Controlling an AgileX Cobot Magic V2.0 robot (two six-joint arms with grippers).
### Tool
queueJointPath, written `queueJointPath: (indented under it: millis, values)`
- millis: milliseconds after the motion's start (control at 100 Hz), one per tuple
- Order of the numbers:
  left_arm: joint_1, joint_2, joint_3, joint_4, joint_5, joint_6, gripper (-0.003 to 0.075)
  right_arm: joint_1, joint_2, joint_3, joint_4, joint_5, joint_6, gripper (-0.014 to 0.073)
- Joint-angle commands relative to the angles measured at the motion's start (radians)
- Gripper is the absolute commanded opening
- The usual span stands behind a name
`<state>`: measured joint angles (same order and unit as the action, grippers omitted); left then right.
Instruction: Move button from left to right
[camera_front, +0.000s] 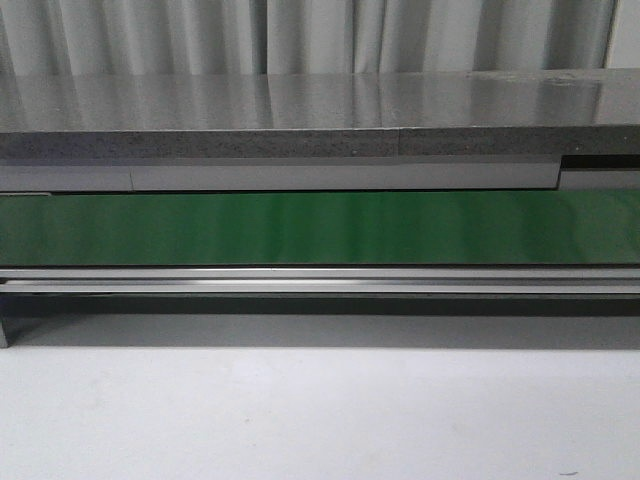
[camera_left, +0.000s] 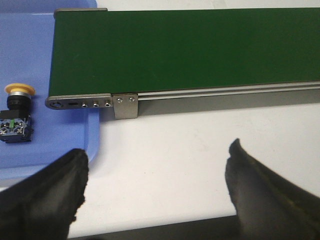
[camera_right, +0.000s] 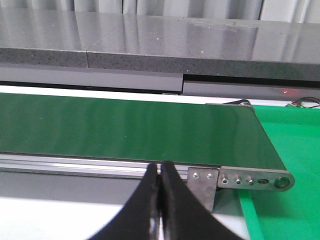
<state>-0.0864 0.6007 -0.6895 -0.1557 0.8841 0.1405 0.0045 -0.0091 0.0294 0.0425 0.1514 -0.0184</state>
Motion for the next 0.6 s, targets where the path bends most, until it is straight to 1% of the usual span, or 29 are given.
queueJointPath:
  millis: [0,100,170,300,380,470,590]
  values:
    - [0.001,0.008,-0.036,-0.022,-0.053,-0.008,0.0599,0.002,-0.016,0.001,-0.008,-0.081,-0.003,-0.0068]
    - [0.002,0.016,-0.046,-0.019,-0.049,-0.008,0.0599,0.002,-0.016,0.001,-0.008,-0.081,-0.003,-0.0068]
    - [0.002,0.037,-0.066,-0.002,-0.045,-0.044,0.0599,0.002,-0.016,0.001,-0.008,-0.081,-0.003,-0.0068]
    - [0.019,0.110,-0.125,0.075,-0.018,-0.090,0.0599,0.002,-0.016,0.001,-0.008,-0.081,-0.003,-0.0068]
    - [0.051,0.179,-0.172,0.098,0.011,-0.096,0.0599,0.002,-0.016,0.001,-0.008,-0.081,-0.003,-0.0068]
    - [0.091,0.248,-0.214,0.112,0.012,-0.096,0.0599,0.002,-0.016,0.001,-0.008,-0.081,-0.003,-0.0068]
    - [0.166,0.357,-0.263,0.124,-0.030,-0.096,0.0599,0.002,-0.016,0.001,-0.008,-0.081,-0.003,-0.0068]
